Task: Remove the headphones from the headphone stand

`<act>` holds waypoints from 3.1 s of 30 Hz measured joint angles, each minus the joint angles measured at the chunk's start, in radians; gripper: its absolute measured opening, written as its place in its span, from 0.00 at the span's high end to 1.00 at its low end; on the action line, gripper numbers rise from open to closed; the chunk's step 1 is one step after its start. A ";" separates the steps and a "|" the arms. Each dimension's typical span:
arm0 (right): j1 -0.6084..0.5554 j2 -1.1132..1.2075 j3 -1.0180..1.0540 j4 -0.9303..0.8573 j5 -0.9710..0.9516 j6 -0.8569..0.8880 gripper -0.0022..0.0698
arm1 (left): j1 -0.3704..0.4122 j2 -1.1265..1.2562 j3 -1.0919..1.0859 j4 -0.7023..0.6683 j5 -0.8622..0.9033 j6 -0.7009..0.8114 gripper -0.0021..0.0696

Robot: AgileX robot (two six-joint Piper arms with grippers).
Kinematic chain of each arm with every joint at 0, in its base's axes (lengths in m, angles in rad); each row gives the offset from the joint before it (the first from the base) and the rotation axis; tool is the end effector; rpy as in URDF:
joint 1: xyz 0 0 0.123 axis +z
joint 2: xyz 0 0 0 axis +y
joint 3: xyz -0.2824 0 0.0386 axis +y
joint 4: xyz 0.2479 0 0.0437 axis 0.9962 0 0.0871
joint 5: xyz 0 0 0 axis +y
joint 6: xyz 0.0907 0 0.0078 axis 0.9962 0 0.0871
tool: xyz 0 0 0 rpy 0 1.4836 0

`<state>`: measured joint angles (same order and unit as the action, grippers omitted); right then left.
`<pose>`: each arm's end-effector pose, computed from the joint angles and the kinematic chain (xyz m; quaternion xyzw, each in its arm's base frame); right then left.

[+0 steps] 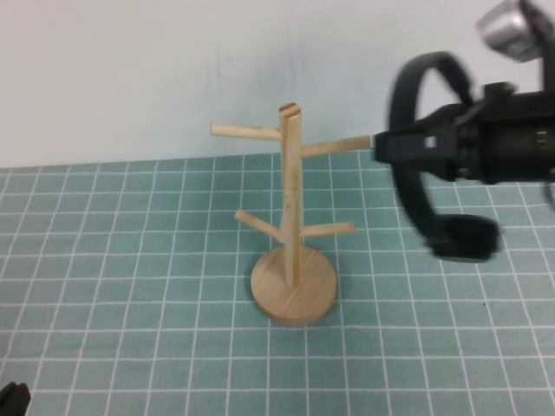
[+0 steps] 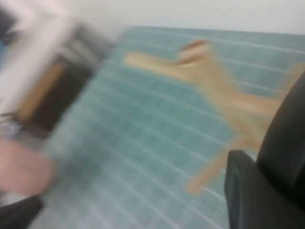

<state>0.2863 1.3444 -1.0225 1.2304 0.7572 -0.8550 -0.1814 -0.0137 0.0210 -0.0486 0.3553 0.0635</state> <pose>0.2544 0.1364 0.3342 -0.1797 0.8147 0.4142 0.3639 0.0517 -0.0111 0.1748 0.0844 0.7929 -0.0560 0.6009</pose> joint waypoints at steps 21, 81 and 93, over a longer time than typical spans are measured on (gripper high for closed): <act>-0.037 0.146 0.000 -0.711 -0.094 0.654 0.89 | 0.000 0.000 0.000 0.000 0.000 0.000 0.98; -0.037 -0.802 0.261 -1.282 0.010 0.864 0.98 | 0.000 0.000 0.000 0.000 0.000 0.000 0.98; -0.037 -1.076 0.436 -1.279 -0.061 0.816 0.98 | 0.000 0.000 0.000 0.000 0.000 0.000 0.98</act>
<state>0.2491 0.2687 -0.5867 -0.0488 0.6966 -0.0389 -0.1814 -0.0137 0.0210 -0.0486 0.3553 0.0635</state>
